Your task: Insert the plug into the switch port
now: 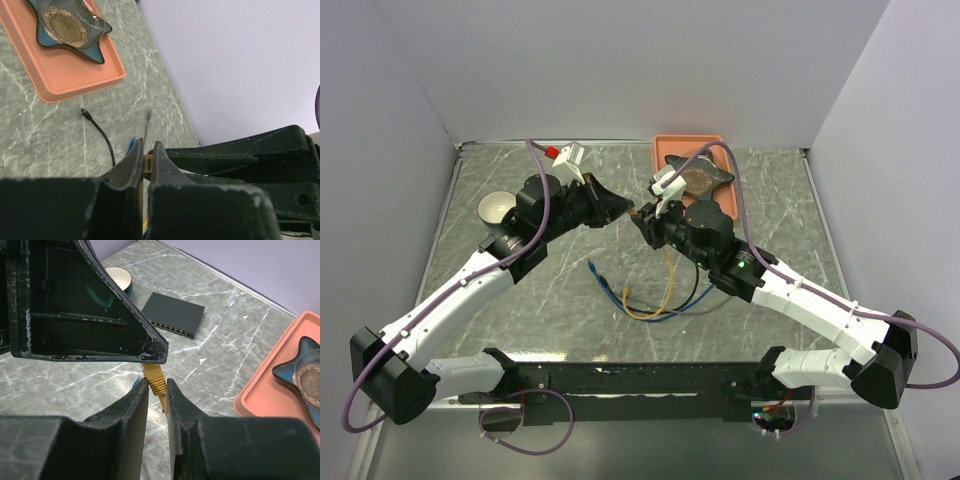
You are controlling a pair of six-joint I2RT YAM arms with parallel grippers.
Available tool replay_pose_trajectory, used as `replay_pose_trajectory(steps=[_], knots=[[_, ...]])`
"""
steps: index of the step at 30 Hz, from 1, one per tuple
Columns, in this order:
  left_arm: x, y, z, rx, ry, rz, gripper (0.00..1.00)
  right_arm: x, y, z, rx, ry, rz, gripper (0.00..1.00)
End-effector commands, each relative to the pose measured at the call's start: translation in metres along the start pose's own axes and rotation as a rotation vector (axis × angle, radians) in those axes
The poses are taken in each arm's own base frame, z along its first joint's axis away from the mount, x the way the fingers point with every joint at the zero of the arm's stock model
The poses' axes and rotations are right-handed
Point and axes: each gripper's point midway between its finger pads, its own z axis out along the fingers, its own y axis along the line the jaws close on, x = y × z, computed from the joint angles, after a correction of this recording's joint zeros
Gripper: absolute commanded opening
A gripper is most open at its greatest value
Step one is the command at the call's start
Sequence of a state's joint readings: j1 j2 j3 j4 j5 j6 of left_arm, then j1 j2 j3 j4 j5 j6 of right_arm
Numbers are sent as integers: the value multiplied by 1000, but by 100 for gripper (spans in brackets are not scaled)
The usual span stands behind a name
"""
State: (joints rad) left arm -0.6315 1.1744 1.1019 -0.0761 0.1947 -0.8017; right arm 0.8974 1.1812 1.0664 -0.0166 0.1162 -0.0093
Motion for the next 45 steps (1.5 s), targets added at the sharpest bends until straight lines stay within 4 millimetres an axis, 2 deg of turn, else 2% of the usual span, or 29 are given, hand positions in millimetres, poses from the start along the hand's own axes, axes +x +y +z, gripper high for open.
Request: replay_pose_trajectory(steps=[1,4,7,11,14,22,27,29,30,33,36,42,43,44,45], knots=[[-16,-28,-6,84,-32,18,1,-34,4,1,-8,-86,15,26],[-16,-29,-7,90,-33,19,1,-31,4,3,-11,-80,14,26],[-15,-30,-7,95,-28,17,1,-31,6,3,-22,-80,15,32],[-15,-31,-6,99,-23,16,1,-32,8,5,-30,-81,18,33],[-14,-32,-7,106,-21,16,1,-30,9,5,-32,-78,16,29],[-15,-30,-8,95,-28,19,1,-30,6,7,-19,-71,15,0],[-15,-29,-8,92,-29,22,3,-30,6,6,-17,-78,18,0],[-14,-26,-8,75,-26,32,23,-31,6,3,-19,-84,17,0],[-15,-23,-8,60,-30,34,55,-31,5,3,-17,-86,18,0],[-24,-11,-13,-17,-85,28,87,-31,5,0,-21,-90,20,0],[-32,1,-21,-84,-144,28,92,-31,6,-3,-27,-93,18,0],[-48,27,-40,-230,-254,46,98,-33,0,-13,-14,-118,23,0],[-48,32,-43,-251,-261,47,98,-42,1,-22,-32,-149,55,0],[-50,35,-45,-269,-273,51,98,-44,-7,-27,-22,-164,88,0],[-51,42,-48,-299,-290,54,99,-48,-11,-41,-32,-202,108,0]])
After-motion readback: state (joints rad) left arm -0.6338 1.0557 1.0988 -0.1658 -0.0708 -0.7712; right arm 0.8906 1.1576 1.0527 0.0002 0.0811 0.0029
